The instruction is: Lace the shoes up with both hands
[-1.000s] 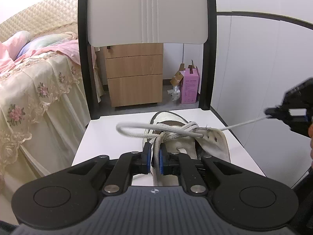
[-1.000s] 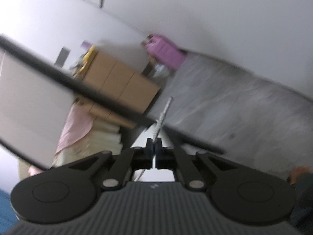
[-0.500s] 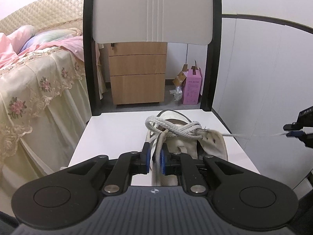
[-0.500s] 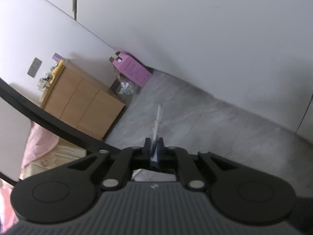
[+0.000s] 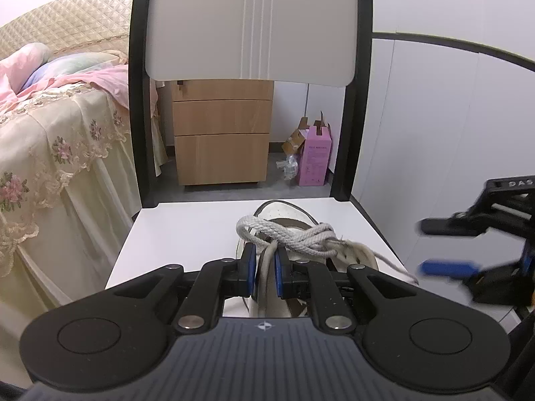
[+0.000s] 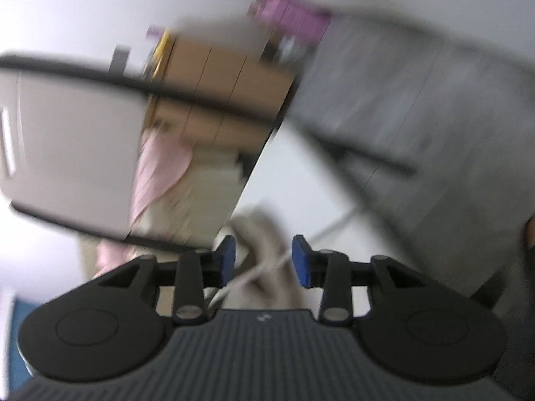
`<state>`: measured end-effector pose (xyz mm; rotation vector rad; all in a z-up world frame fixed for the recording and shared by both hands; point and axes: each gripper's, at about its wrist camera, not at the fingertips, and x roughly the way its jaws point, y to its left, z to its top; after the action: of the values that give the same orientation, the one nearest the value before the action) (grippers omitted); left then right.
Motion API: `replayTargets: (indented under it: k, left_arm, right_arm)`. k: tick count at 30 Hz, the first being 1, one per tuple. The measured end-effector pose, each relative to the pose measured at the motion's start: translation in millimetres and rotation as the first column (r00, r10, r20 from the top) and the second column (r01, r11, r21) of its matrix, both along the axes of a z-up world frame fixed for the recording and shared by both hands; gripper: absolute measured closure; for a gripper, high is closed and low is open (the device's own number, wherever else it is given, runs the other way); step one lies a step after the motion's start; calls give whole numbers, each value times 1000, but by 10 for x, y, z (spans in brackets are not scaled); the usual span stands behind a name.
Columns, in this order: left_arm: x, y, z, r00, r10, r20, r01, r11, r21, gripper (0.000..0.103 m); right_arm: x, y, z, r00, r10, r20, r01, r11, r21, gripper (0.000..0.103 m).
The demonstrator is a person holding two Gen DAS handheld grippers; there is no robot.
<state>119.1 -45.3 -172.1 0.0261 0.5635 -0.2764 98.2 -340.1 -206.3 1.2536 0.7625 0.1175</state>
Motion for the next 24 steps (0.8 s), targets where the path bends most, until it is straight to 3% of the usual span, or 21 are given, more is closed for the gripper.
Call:
replayTargets:
  k: [2,5,10,15,17,18,24]
  left_arm:
    - [14,0,-1,1000,21,1,-21,1000,-5,91]
    - [-19,-24,11,998,62,13,-62,998,18,93]
    - [-54,35,34,993,116,3,-116,993,15,95]
    - [-31,95,36,993,120,-9,-120,993,-6,95]
    - [-44,91,40,993,115,-2,-115,993,4,95]
    - [-62,85,39,994,112,3,-112,994,10,95]
    - [-68,80,28,994,110,6,-110,994,14,95]
  right_arm:
    - [65,208,-62,999,46,-10,-45,998,43,59]
    - [152,425,-134,996,84,-28,-83,996,32,59]
    - [277,516,-189,999,31,-14,-31,999,11,59]
    - [471,619,-246,1000,16,-20,-15,998,63,60]
    - [541,698,-219,999,28,-15,-27,999,47,76]
    - [566,721,-190,999,30,-9,-30,999,27,98]
    - [508,591,-61,999,-44,28,46,997,-70,100]
